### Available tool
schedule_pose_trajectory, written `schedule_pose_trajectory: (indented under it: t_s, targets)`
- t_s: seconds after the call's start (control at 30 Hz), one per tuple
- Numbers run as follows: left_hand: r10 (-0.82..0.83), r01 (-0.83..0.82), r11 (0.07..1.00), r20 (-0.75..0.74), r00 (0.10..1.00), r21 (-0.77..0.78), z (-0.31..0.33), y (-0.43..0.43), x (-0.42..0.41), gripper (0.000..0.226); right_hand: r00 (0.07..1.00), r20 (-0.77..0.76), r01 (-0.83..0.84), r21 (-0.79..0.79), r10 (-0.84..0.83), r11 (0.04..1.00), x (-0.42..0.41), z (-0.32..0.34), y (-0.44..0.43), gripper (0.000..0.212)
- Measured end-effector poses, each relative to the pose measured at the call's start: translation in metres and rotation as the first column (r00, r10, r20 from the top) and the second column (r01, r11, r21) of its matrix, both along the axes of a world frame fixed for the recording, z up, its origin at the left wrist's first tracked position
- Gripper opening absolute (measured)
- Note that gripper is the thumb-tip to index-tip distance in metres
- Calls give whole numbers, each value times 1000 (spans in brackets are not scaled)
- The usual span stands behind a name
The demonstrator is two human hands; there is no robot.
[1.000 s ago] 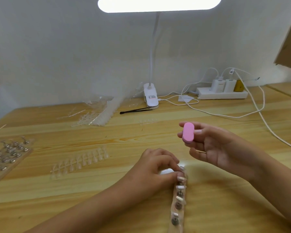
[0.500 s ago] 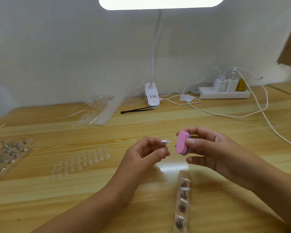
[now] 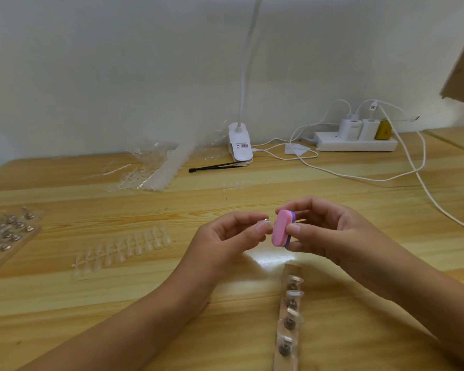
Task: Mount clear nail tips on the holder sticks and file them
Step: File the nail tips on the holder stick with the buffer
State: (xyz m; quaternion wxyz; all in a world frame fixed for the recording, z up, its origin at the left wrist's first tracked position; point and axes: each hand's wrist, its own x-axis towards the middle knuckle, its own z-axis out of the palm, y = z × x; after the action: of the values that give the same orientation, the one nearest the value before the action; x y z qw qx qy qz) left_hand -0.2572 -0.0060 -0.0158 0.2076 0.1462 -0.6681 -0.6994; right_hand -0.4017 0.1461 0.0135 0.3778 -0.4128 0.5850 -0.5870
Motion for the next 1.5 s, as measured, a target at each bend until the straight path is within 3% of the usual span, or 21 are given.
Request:
schedule_pose_trajectory:
  t_s: [0.13,0.27,0.37,0.5,0.63,0.77,0.9,1.03,1.13,1.27,1.37,1.5]
  targets:
    - [-1,1,1000,-10,1000,13,-2,0,0,34,997,-45,-67,35,68,997,3,1,0,25]
    - [20,-20,1000,-10,1000,-4,-3,0,-1,30,1000,-1,12,-14,-12,1000,2,3,0,27]
    - [13,-13,1000,-9,1000,-17,-2,0,0,28,996,-53,-68,37,70,997,6,2,0,23]
    - [17,-17,1000,-11,1000,0,-3,0,-1,32,997,6,81,-51,-81,995,8,0,-2,28]
    - [21,-21,1000,-11,1000,12,-4,-1,-1,36,999,-37,-9,16,9,1000,14,0,-3,30]
    - [31,-30,999,-9,999,24,-4,-2,-2,33,988,41,150,-62,-147,987,12,0,-4,37]
    - [22,-21,999,-15,1000,25,-4,-1,-1,34,999,-3,53,-2,-53,999,16,0,-4,34]
    - [39,-38,999,-29,999,32,-4,-2,-2,35,982,67,181,-84,-175,980,16,0,-6,41]
    - [19,-19,1000,-34,999,20,-5,-1,-1,33,994,29,106,-35,-105,994,19,0,-6,35]
    - [48,-48,999,-17,999,-1,-5,-2,-2,27,978,50,207,-84,-203,975,18,1,-6,38]
    - [36,-36,999,-19,999,13,-6,-1,-1,29,992,36,121,-37,-120,992,21,1,-7,36]
    - [46,-45,998,-32,998,36,-4,-1,-1,29,986,63,161,-64,-157,985,22,-1,-8,39]
